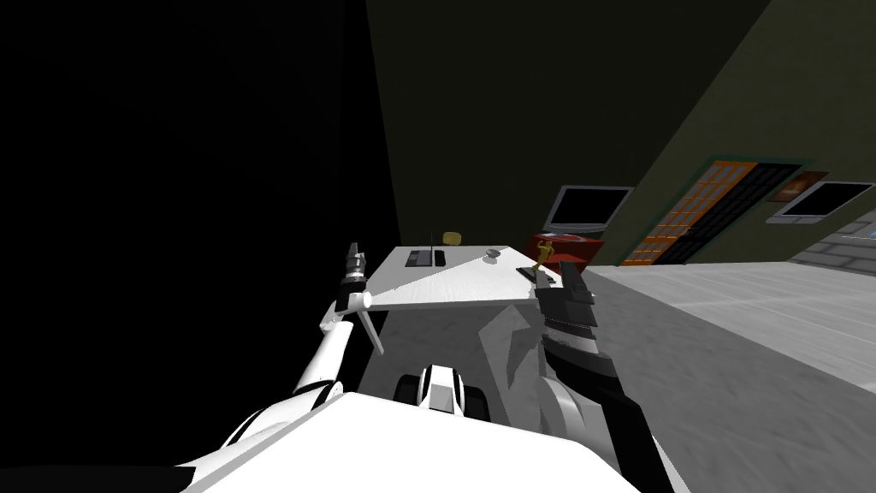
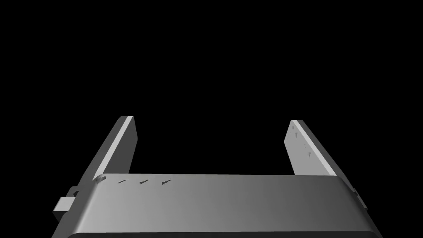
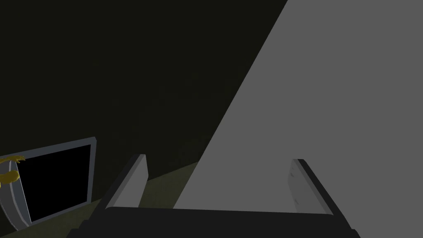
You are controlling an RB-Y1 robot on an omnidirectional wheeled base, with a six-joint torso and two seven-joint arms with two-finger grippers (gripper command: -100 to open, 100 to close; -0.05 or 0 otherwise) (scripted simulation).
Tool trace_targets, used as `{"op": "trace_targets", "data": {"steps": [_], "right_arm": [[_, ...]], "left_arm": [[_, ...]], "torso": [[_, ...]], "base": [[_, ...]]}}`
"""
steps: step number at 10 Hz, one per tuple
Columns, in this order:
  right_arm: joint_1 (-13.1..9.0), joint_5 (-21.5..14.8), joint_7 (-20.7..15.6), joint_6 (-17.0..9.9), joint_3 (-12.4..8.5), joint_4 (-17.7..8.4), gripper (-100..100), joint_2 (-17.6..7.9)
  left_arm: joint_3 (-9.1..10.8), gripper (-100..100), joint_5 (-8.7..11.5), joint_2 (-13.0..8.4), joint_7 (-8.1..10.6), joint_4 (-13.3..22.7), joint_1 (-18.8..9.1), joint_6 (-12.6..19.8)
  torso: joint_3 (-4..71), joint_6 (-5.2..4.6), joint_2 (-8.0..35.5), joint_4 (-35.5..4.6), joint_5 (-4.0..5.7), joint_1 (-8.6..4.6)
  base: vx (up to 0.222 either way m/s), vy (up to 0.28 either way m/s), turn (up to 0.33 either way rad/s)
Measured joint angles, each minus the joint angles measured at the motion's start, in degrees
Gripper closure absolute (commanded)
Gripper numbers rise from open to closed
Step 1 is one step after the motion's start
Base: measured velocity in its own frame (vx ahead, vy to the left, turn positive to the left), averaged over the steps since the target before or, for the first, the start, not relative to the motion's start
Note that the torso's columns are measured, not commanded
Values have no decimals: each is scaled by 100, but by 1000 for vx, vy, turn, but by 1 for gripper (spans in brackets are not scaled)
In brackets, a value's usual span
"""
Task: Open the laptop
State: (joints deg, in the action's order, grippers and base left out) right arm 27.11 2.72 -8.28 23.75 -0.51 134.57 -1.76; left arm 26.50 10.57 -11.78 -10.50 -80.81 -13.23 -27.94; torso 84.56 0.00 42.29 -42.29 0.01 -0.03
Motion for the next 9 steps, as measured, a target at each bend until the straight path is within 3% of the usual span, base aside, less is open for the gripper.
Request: {"op": "trace_targets", "data": {"steps": [4, 7, 9], "right_arm": [[0, 0, 0, 0, 0, 0, 0, 0], [0, 0, 0, 0, 1, 0, 0, 1], [0, 0, 0, 0, 0, 0, 0, 0]], "left_arm": [[399, -100, 195, 27, -130, 681, -572, 79], [877, -100, 461, -20, -214, 1402, -1173, 243], [1142, -100, 569, 64, -292, 1643, -1473, 370]], "torso": [[1, 1, -1, 1, -1, 5], [5, -1, -7, 3, 3, -11], [-2, 0, 3, -1, -5, 16]], "base": [[0, -84, -16], [25, -128, -48], [15, -74, -37]]}}
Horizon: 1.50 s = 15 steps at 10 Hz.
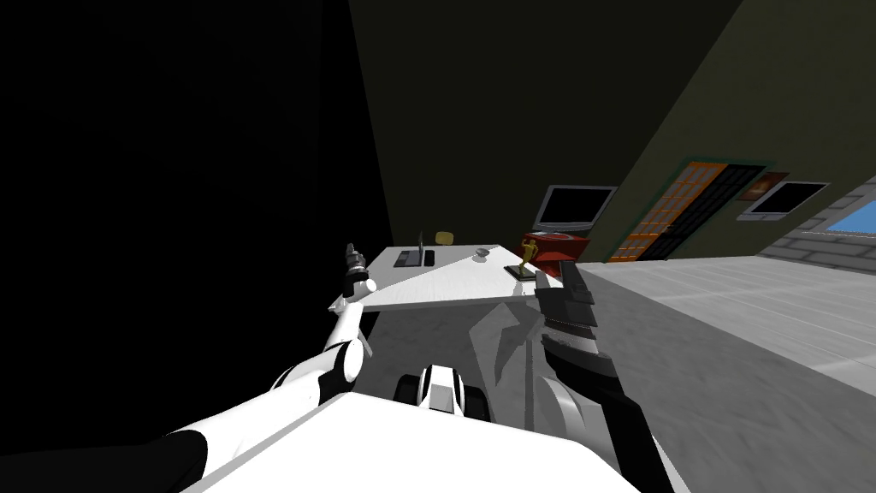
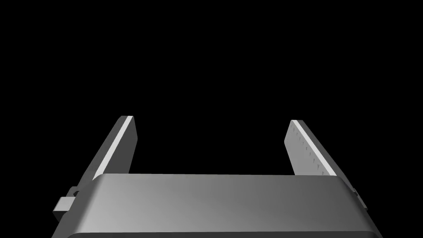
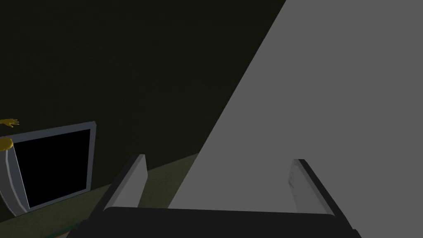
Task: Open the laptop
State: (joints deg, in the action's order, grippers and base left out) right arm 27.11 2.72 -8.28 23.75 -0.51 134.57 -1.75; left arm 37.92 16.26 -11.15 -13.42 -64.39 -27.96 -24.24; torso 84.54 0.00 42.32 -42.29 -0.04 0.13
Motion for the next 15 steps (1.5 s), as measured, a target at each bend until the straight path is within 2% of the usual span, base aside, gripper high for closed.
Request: {"op": "trace_targets", "data": {"steps": [3, 8, 13, 15], "right_arm": [[0, 0, 0, 0, 0, 0, 0, 0], [0, 0, 0, 0, 0, 0, 0, 0], [1, 0, 0, 0, 0, 0, 0, 0], [1, 0, 0, 0, 0, 1, 0, 0]], "left_arm": [[270, -100, 139, -20, -34, 439, -352, 83], [927, -100, 474, -11, -115, 1222, -1081, 315], [1417, -100, 732, -31, -126, 1930, -1632, 466], [1693, -100, 865, -39, -163, 2218, -1911, 578]], "torso": [[4, 1, -7, 2, 5, -13], [4, -1, -7, 2, 7, -23], [2, -1, -4, 1, 3, -9], [11, 0, -17, 5, 7, -19]], "base": [[32, -79, -51], [54, -101, -71], [76, -73, -85], [131, -86, -114]]}}
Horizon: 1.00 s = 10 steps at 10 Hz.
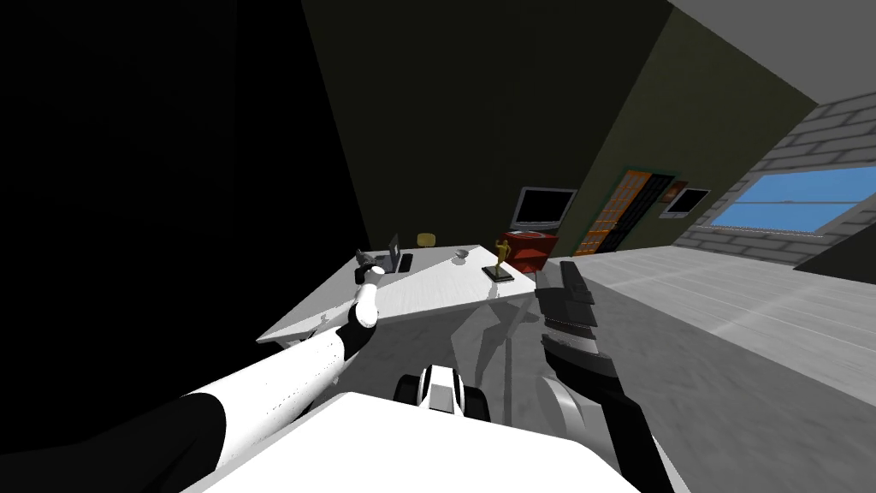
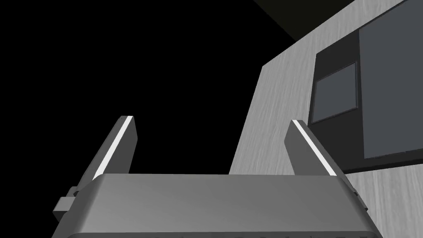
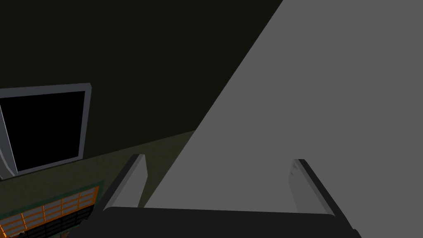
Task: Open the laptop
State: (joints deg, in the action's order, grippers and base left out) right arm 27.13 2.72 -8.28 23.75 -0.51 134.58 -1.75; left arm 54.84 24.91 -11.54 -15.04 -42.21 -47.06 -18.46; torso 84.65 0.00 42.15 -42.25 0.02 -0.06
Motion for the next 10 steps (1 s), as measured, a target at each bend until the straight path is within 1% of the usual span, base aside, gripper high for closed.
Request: {"op": "trace_targets", "data": {"steps": [1, 2, 4, 5, 6, 7, 8, 9, 10], "right_arm": [[0, 0, 0, 0, 0, 0, 0, 0], [0, 0, 0, 0, 0, 0, 0, 0], [0, 0, 0, 0, 0, 0, 0, 0], [1, 0, 0, 0, -1, 0, 0, -1], [0, 0, 0, 0, -1, 0, 0, -1], [1, 0, 0, 0, -1, 0, 0, 0], [0, 0, 0, 0, -1, 0, 0, 0], [0, 0, 0, 0, -1, 0, 0, 0], [-1, 0, 0, 0, 0, 0, 0, 0]], "left_arm": [[121, -100, 65, -4, 3, 102, -102, 63], [196, -100, 117, -64, 34, 366, -244, 38], [440, -100, 232, -27, 18, 457, -405, 151], [503, -100, 281, -96, 52, 658, -509, 153], [506, -100, 286, -103, 65, 685, -524, 146], [436, -100, 244, -83, 161, 516, -433, 264], [376, -100, 218, -99, 265, 465, -387, 342], [249, -100, 166, -128, 426, 380, -296, 440], [191, -100, 138, -134, 544, 306, -242, 524]], "torso": [[-2, 0, 4, 0, -1, 3], [-7, 1, 12, -3, -4, 13], [-4, -1, 6, -2, -2, 4], [0, 1, 0, 0, -4, 15], [-19, 5, 34, -7, -8, 22], [-23, 7, 34, -11, -3, 6], [-17, -1, 28, -8, 0, 1], [-13, 5, 21, -6, 0, -1], [-10, 0, 16, -5, 1, 0]], "base": [[124, -62, -109], [123, -52, -97], [180, -50, -127], [87, -3, -24], [87, -45, 137], [86, -49, 110], [74, -61, 186], [72, -71, 76], [99, -62, 141]]}}
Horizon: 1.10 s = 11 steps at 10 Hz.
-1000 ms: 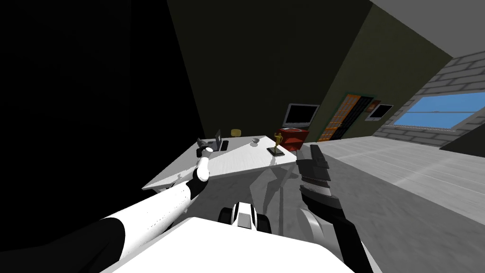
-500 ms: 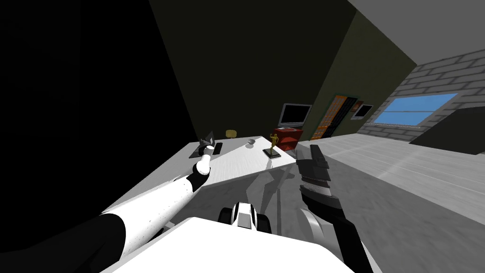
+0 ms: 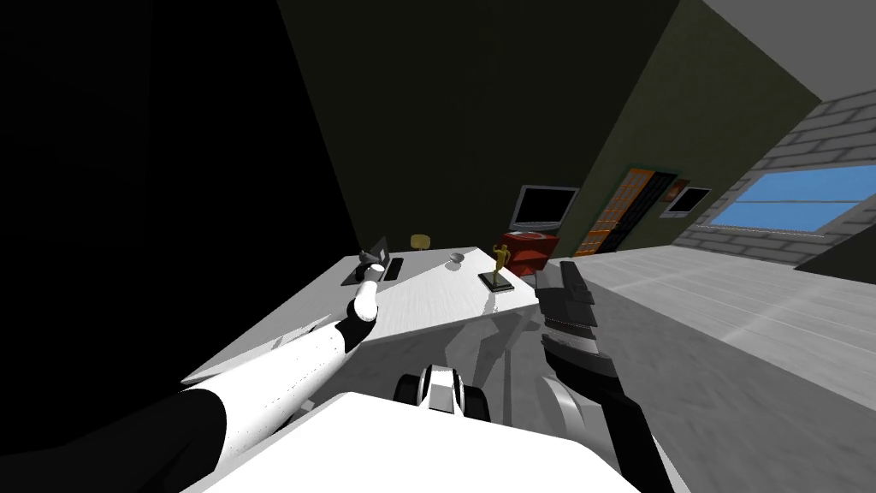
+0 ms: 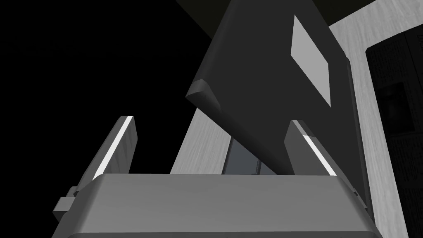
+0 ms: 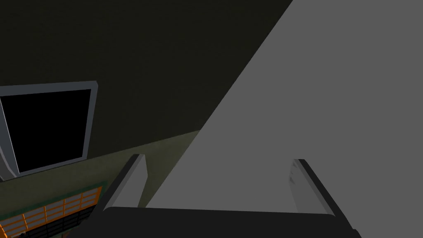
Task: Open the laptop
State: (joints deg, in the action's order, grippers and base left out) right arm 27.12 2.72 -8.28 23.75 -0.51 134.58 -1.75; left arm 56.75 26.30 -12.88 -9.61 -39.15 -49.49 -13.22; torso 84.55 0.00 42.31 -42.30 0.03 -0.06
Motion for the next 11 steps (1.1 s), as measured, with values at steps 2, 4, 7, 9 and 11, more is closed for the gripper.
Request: {"op": "trace_targets", "data": {"steps": [2, 4, 7, 9, 11], "right_arm": [[0, 0, 0, 0, 0, 0, 0, 0], [0, 0, 0, 0, 0, 0, 0, 0], [0, 0, 0, 0, 0, 0, 0, 0], [0, 0, 0, 0, -1, 0, 0, -1], [0, 0, 0, 0, 0, 0, 0, 0]], "left_arm": [[-147, -100, -80, 6, 248, -252, 154, 232], [-321, -100, -159, -18, 514, -450, 302, 435], [-630, -100, -319, -23, 975, -889, 604, 844], [-800, -100, -401, -39, 1263, -1130, 762, 1083], [-966, -100, -480, -58, 1538, -1335, 909, 1292]], "torso": [[5, 0, -7, 3, -5, 16], [2, 1, -2, 2, -3, 9], [2, 1, -2, 3, -5, 16], [-3, -1, 6, 0, -6, 16], [-1, -3, 1, 0, -1, 3]], "base": [[89, -55, 113], [87, -74, 135], [109, -82, 148], [76, -61, 116], [81, -63, 119]]}}
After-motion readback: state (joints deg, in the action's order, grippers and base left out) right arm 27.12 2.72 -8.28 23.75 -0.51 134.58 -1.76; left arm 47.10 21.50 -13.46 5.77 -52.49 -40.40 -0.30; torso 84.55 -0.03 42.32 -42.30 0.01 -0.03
